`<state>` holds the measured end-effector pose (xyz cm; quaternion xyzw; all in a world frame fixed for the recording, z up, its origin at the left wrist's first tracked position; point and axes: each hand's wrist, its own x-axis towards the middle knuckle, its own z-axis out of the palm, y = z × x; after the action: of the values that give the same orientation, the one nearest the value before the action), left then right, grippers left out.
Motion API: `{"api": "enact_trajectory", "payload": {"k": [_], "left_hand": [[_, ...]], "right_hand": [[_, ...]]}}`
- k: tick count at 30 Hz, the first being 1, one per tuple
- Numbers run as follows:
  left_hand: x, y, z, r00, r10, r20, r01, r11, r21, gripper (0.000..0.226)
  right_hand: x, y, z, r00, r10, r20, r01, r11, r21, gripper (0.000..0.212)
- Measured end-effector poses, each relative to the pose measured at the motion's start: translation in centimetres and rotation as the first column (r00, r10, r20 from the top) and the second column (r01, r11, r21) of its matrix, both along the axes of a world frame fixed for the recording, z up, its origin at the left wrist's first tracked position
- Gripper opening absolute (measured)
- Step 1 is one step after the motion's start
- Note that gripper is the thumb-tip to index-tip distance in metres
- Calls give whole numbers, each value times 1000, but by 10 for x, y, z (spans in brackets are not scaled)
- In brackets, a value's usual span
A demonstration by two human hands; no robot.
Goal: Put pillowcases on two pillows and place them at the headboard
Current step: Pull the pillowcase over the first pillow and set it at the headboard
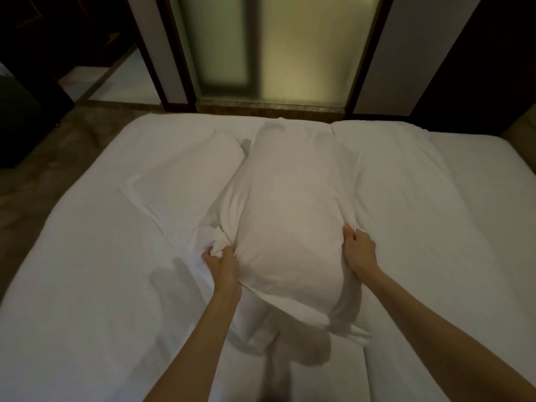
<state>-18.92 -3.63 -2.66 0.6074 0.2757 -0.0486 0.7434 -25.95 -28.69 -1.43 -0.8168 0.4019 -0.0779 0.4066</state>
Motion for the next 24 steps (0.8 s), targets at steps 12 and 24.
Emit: {"api": "enact_trajectory", "payload": {"k": [12, 24], "left_hand": [[-156, -51, -28, 988, 90, -129, -82, 995, 64, 37], [-182, -22, -10, 878, -226, -422, 304, 945, 124, 69]], "right_hand": [[-127, -58, -14, 987, 109, -119, -122, 987, -105, 51], [-176, -65, -43, 983, 113, -147, -110, 994, 28, 49]]}}
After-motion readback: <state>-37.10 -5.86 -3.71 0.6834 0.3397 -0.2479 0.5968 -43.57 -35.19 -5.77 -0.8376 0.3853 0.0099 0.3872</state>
